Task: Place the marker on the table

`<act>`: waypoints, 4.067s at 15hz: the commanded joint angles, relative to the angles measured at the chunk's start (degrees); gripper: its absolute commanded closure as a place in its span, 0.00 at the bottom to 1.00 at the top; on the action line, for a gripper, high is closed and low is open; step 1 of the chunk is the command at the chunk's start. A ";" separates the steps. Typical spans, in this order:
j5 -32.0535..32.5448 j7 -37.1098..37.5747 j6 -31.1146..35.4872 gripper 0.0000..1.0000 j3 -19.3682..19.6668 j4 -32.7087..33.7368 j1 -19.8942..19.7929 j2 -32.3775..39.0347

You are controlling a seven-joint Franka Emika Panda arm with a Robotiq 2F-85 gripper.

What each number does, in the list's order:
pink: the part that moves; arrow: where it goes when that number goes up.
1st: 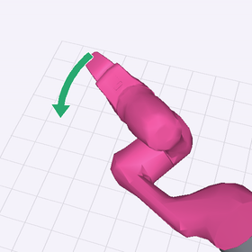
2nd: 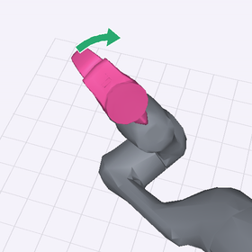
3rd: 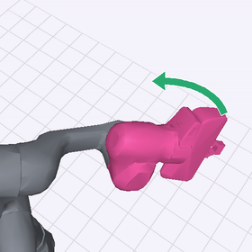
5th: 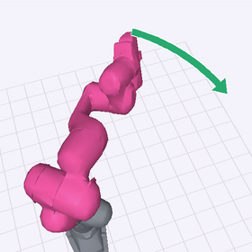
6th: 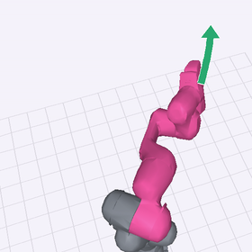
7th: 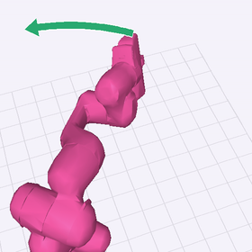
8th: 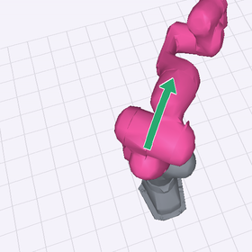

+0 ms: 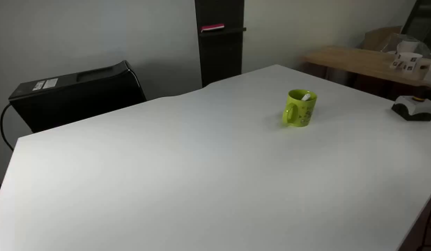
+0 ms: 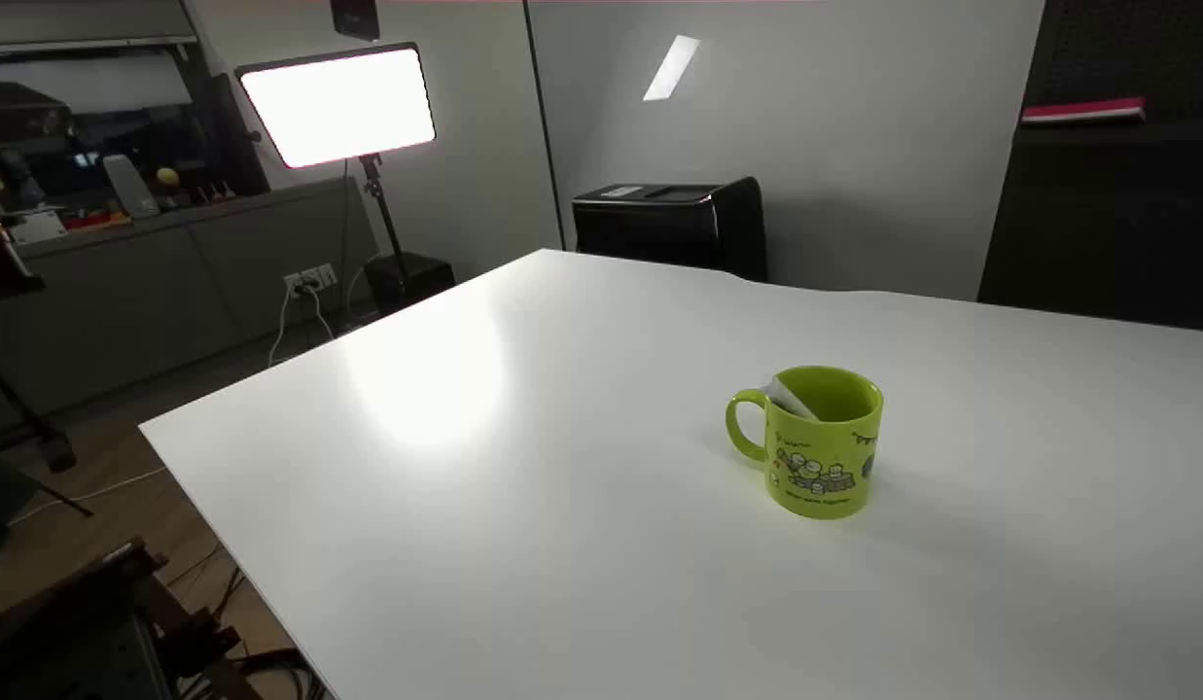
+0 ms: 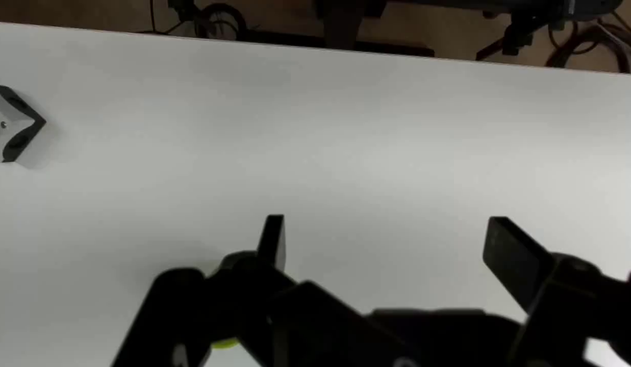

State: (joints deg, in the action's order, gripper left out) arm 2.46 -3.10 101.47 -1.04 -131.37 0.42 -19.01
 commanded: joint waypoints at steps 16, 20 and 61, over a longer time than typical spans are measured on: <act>-0.03 -0.68 1.12 0.00 0.57 -0.62 0.13 0.96; 0.37 -1.62 4.70 0.00 0.89 -2.79 0.00 2.26; 1.02 -12.86 29.71 0.00 4.51 12.99 -6.45 33.84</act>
State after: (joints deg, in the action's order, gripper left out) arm 3.38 -16.04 131.37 3.73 -118.49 -5.77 14.85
